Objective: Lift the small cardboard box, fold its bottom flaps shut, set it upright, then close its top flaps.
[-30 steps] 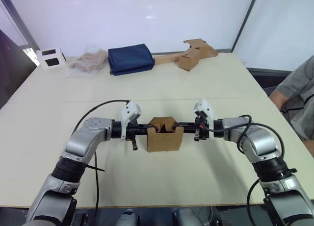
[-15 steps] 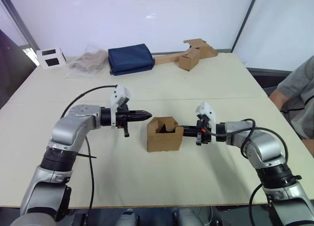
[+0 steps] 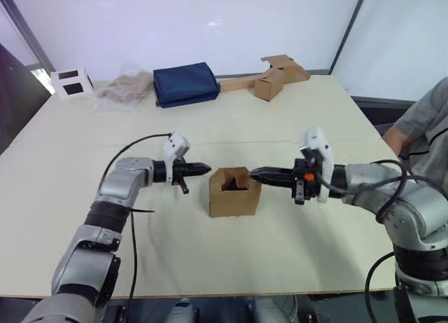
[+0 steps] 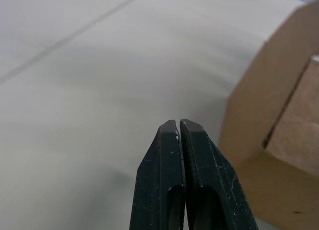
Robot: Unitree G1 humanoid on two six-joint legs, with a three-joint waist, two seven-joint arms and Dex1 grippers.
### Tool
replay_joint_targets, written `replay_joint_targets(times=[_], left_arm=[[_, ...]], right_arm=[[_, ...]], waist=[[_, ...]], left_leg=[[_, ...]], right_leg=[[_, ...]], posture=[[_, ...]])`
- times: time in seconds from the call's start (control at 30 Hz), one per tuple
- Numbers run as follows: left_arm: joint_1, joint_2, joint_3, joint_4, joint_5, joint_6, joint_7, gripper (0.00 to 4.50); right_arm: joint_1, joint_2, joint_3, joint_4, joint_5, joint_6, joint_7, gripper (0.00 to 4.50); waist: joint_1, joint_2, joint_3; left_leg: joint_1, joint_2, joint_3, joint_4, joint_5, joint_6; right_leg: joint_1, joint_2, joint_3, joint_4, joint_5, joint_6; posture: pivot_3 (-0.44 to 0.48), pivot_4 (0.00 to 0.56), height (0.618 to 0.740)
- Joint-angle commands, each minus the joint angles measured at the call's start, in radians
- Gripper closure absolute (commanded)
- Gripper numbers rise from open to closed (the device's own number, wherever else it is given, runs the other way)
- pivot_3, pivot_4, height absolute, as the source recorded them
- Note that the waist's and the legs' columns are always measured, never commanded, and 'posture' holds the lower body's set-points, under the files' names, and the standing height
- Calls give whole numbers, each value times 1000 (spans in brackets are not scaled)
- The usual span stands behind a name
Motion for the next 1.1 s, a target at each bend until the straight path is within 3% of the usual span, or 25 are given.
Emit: replay_joint_targets(times=[0.03,0.3,0.8,0.97,1.1], left_arm=[[-3,-6,8,-15,-7,-1,-33,4416],[31,-15,19,-71,-17,40,-44,4416],[67,-11,43,-143,-22,74,-9,4416],[68,19,65,-151,-15,68,16,4416],[144,107,153,-351,-143,235,-12,4416]], right_arm=[[23,7,85,-76,-29,-25,-35,4500],[3,24,217,7,-200,-142,-88,4500],[-24,55,284,169,-302,-249,-27,4500],[-19,65,290,190,-314,-259,-18,4500],[-24,76,284,210,-317,-266,-4,4500]], waist=[[0,0,0],[0,0,0],[0,0,0],[-1,0,0],[-8,0,0]], left_leg=[[0,0,0,0,0,0],[0,0,0,0,0,0],[0,0,0,0,0,0],[0,0,0,0,0,0],[0,0,0,0,0,0]], right_leg=[[0,0,0,0,0,0],[0,0,0,0,0,0],[0,0,0,0,0,0],[0,0,0,0,0,0],[-1,0,0,0,0,0]], posture=[[0,150,740],[0,150,740],[0,150,740],[0,150,740],[0,150,740]])
